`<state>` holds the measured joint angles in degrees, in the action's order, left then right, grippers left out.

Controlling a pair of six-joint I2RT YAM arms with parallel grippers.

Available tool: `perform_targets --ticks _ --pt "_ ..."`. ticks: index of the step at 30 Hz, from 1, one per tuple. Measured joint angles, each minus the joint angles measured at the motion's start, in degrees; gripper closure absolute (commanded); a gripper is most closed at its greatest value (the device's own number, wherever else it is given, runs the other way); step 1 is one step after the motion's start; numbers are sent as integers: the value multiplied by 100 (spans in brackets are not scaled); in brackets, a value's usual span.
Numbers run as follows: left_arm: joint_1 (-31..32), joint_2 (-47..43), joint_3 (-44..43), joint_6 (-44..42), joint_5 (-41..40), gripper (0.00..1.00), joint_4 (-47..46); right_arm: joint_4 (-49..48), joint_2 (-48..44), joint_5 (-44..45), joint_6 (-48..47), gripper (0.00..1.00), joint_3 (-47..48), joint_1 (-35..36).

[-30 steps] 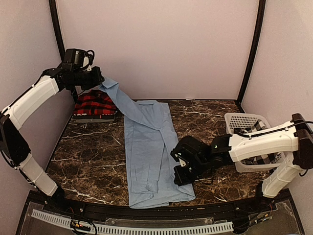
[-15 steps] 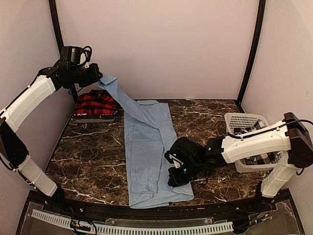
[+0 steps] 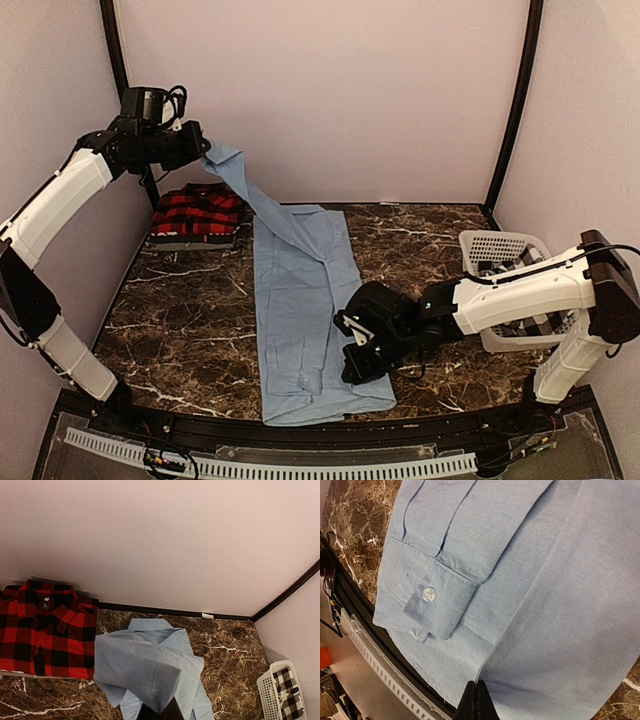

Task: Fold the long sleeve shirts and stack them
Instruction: Fold the 1/3-folded shirt at the center of the board.

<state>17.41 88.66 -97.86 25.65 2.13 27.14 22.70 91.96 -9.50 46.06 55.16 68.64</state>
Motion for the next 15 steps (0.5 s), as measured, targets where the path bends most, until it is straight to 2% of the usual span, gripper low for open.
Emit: perform_targets --ticks 15 --pt "0 39 -28 0 -2 100 90 -251 155 -269 -79 100 98 37"
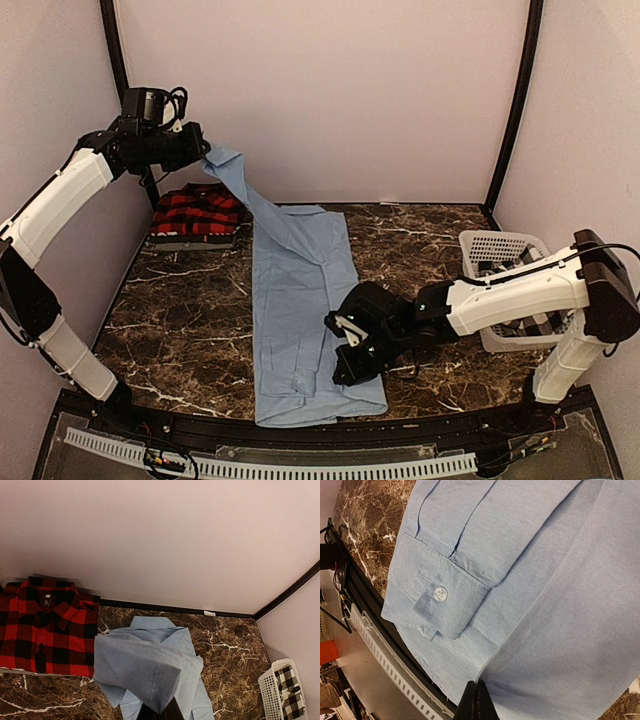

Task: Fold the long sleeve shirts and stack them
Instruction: Fold the 1/3-folded shirt at the center of the board.

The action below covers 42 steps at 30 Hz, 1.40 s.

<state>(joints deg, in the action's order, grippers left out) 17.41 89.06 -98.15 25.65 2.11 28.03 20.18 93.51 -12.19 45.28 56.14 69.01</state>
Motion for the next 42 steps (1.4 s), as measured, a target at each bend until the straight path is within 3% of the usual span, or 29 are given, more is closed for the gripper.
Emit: perform_targets --ticks 21,32,39,42 --pt "0 -7 -109 -66 -404 100 179 -533 350 -175 48 100 7 39" --pt "-2 -122 501 -114 -671 100 219 -542 350 -260 68 100 -210 186" --pt "-13 -199 896 -260 -31 100 107 -527 389 -304 35 57 -177 188" --pt "2 -256 1093 -350 579 100 -46 -433 389 -251 -46 49 15 186"
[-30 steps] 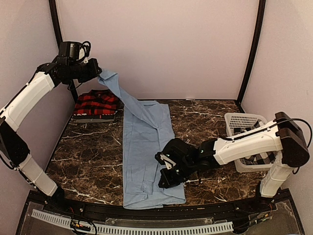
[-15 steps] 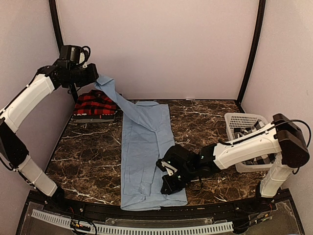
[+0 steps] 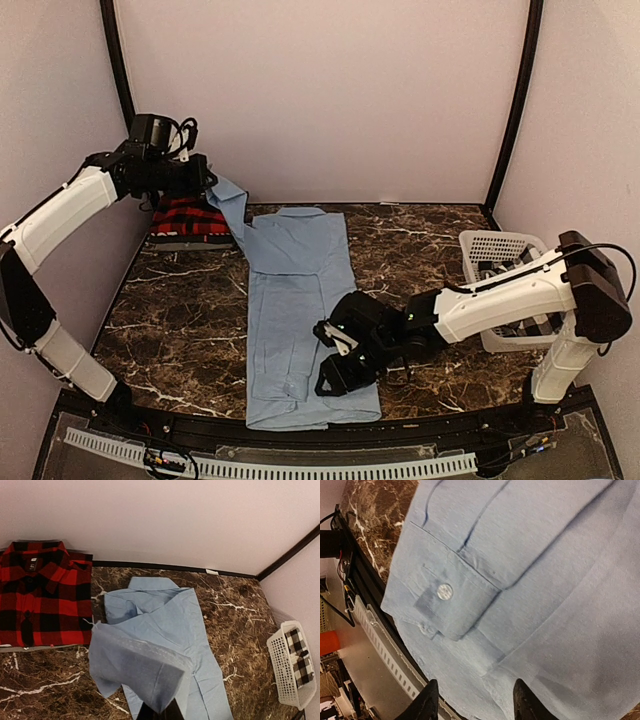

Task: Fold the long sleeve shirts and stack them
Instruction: Fold the 1/3-folded shirt at the center of the board.

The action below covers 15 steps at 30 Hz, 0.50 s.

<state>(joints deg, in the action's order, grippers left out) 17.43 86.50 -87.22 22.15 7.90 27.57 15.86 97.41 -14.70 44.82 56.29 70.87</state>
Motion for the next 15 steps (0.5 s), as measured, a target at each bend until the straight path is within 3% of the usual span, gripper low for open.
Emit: perform_targets --ticks 6,15 --pt "243 -90 525 -199 1121 100 -221 94 -179 343 -155 44 485 -227" --pt "1362 328 686 -706 2371 100 -125 37 -1128 1128 -264 42 492 -1692"
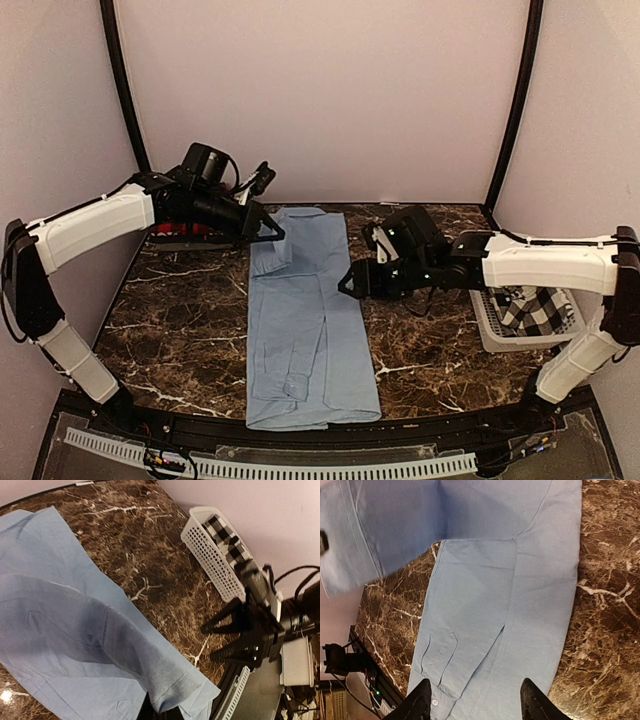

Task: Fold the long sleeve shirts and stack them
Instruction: Fold the 1/3-folded shirt at the center of the board.

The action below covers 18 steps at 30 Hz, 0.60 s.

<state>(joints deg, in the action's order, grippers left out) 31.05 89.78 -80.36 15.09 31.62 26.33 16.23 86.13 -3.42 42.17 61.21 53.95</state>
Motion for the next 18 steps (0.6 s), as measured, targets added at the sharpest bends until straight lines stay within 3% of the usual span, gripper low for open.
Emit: perform_targets --ticks 7,18 --pt "603 804 9 -343 444 100 402 -103 -63 114 -96 42 -212 -575" --pt "1296 1384 57 -553 693 100 756 -151 -63 85 -103 42 -717 -730"
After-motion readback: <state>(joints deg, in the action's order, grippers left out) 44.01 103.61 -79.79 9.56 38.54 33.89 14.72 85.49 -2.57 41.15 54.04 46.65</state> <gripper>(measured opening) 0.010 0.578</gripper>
